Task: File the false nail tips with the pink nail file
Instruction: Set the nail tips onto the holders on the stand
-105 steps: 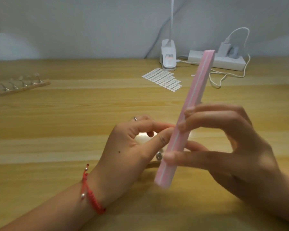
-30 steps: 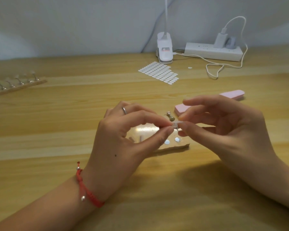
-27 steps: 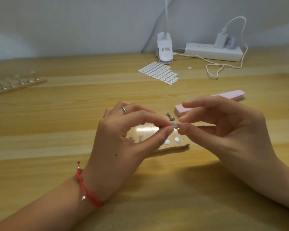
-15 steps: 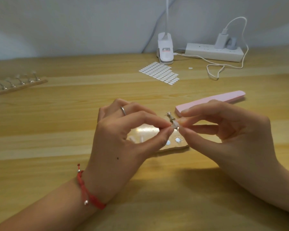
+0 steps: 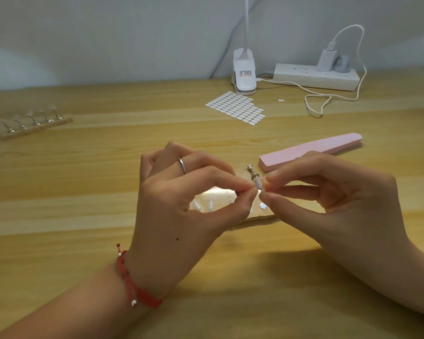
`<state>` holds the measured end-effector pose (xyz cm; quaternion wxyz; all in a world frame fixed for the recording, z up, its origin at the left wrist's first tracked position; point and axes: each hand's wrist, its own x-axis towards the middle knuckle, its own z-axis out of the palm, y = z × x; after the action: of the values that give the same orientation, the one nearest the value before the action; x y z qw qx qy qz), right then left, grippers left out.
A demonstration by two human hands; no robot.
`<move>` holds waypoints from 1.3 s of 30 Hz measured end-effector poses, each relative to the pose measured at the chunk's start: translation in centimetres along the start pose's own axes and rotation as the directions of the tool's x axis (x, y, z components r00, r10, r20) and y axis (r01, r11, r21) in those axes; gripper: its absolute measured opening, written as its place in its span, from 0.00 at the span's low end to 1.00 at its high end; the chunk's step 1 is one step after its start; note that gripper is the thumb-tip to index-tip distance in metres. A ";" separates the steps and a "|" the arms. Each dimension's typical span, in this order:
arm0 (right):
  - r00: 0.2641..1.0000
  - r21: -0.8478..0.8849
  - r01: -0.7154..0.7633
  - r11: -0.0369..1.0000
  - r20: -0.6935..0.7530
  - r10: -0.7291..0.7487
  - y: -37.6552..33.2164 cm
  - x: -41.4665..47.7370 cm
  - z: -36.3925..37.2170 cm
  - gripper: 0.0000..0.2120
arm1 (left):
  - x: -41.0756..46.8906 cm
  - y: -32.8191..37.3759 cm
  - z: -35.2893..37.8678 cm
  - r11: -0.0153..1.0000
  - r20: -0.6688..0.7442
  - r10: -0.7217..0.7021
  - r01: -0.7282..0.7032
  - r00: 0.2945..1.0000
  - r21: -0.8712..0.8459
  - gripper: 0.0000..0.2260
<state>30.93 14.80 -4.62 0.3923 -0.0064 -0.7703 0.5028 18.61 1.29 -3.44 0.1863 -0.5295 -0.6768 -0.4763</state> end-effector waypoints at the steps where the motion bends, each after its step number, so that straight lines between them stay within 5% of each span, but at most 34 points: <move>1: 1.000 0.005 0.000 1.000 -0.002 0.000 0.0 0.0 0.0 0.08 | 0.0 0.0 0.0 1.000 -0.001 0.004 -0.004 1.000 -0.001 0.05; 39: 0.997 -0.020 0.046 0.999 0.064 -0.045 -0.6 0.7 -0.6 0.07 | 0.0 -0.3 -0.1 0.995 0.042 -0.024 0.028 0.999 -0.094 0.03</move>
<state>31.06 15.21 -3.62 0.3788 0.0227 -0.7877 0.4853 18.32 1.20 -3.57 0.1409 -0.5385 -0.6641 -0.4991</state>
